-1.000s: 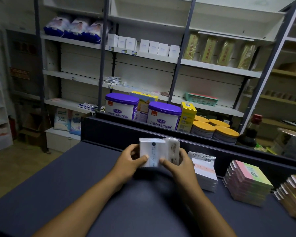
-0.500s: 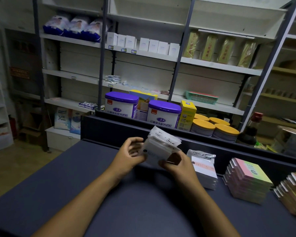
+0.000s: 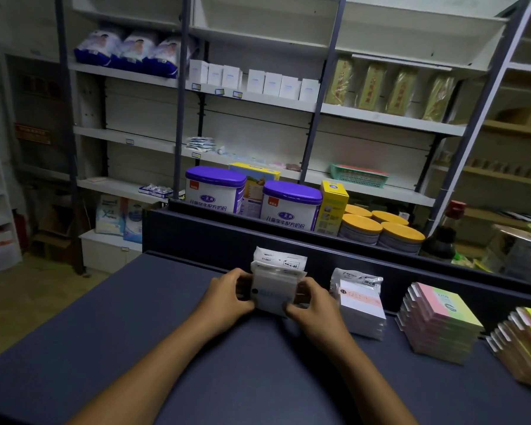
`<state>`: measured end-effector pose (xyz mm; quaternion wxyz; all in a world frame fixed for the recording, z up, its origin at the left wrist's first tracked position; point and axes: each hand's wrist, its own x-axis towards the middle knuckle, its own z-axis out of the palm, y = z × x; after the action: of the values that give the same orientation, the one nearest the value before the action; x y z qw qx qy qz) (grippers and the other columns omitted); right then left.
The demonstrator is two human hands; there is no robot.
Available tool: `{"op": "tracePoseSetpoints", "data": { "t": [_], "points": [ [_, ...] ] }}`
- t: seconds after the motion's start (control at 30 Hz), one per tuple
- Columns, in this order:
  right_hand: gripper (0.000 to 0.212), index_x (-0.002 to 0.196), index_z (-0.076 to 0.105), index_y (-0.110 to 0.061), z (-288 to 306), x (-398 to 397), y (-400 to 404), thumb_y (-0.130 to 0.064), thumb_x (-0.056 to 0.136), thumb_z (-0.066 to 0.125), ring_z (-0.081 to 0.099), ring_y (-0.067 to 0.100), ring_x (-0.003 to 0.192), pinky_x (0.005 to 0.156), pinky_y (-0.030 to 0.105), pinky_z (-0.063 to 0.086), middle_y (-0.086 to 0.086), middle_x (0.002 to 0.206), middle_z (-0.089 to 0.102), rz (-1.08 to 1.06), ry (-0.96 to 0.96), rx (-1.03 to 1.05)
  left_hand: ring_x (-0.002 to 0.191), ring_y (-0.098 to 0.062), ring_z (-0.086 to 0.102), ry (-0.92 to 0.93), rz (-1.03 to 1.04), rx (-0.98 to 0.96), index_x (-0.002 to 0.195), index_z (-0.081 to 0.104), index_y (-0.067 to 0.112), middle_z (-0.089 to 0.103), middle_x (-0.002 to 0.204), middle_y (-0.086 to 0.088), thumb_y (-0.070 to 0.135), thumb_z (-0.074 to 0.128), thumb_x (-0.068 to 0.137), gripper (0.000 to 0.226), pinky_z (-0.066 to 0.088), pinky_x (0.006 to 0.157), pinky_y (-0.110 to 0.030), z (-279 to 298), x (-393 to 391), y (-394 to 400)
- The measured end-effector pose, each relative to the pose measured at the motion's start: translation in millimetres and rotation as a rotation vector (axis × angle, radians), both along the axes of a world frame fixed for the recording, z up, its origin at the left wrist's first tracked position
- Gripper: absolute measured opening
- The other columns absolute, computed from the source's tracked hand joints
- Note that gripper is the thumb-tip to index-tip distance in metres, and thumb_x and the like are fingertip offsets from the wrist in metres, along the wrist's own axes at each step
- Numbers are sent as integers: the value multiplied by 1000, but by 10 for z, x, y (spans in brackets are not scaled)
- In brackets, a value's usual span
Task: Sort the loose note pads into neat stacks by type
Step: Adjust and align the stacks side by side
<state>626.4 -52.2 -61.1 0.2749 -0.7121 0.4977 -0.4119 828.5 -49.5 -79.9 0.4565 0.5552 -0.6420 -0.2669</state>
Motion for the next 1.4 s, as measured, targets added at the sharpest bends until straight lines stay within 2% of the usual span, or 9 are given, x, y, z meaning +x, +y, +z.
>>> {"op": "tracePoseSetpoints", "data": {
  "t": [0.13, 0.3, 0.43, 0.63, 0.73, 0.87, 1.07, 1.27, 1.4],
  "points": [
    [40, 116, 65, -7, 39, -9, -30, 10, 80, 66, 70, 16, 100, 91, 36, 57, 7, 114, 70, 18, -122, 71, 85, 0, 70, 174, -45, 26, 97, 68, 19, 74, 94, 6, -3, 78, 73, 34, 55, 84, -23, 27, -13, -33],
    [25, 108, 71, -13, 71, -42, -69, -9, 83, 71, 71, 10, 88, 83, 29, 57, -2, 94, 76, -110, -189, 122, 73, 2, 67, 272, -52, 56, 104, 74, 14, 77, 94, 2, 12, 77, 82, 23, 49, 63, -16, 23, -56, -62],
    [11, 85, 75, -16, 17, -15, -65, -24, 84, 67, 69, 7, 77, 80, 36, 57, -5, 79, 75, -168, -60, 131, 74, -8, 70, 261, 23, 69, 100, 76, 16, 77, 87, 1, 22, 79, 80, 21, 49, 58, -21, 0, -56, -76],
    [25, 88, 75, -12, -18, 34, -103, -33, 92, 63, 64, 13, 74, 82, 34, 53, -4, 67, 68, -191, -41, 138, 75, -11, 73, 155, 125, 31, 97, 77, 18, 77, 81, 2, 34, 82, 76, 27, 57, 69, -29, -34, -82, -92],
    [27, 95, 76, -11, -35, 41, -109, -35, 93, 62, 63, 12, 80, 80, 28, 49, 0, 78, 72, -206, 30, 117, 72, -7, 72, 135, 154, 9, 92, 77, 20, 76, 76, 5, 36, 82, 75, 24, 59, 72, -31, -28, -87, -77],
    [29, 100, 75, -10, -33, 66, -108, -34, 94, 62, 64, 15, 80, 87, 30, 52, 0, 79, 68, -224, -2, 97, 70, -7, 71, 122, 180, 0, 88, 76, 21, 75, 73, 5, 37, 81, 76, 20, 60, 72, -33, -15, -108, -57],
    [33, 95, 75, -8, -53, 102, -113, -36, 96, 57, 58, 11, 75, 73, 22, 41, -4, 76, 64, -252, 65, 42, 61, 10, 61, 59, 131, -6, 98, 75, 23, 75, 81, 12, 37, 75, 82, 21, 49, 68, -14, -9, -111, -48],
    [33, 83, 72, -11, -41, 107, -99, -35, 97, 56, 59, 12, 71, 70, 24, 41, -5, 69, 64, -255, 77, 47, 91, 7, 66, -3, 79, -23, 106, 74, 23, 75, 97, 15, 34, 71, 88, 22, 48, 82, -12, -28, -95, -63],
    [32, 87, 74, -13, -29, 99, -82, -37, 97, 54, 61, 12, 74, 70, 23, 39, -6, 71, 63, -255, 88, 59, 94, 5, 67, -16, 76, -28, 108, 74, 21, 75, 100, 13, 34, 70, 88, 24, 51, 89, -18, -26, -97, -69]
  ]
}}
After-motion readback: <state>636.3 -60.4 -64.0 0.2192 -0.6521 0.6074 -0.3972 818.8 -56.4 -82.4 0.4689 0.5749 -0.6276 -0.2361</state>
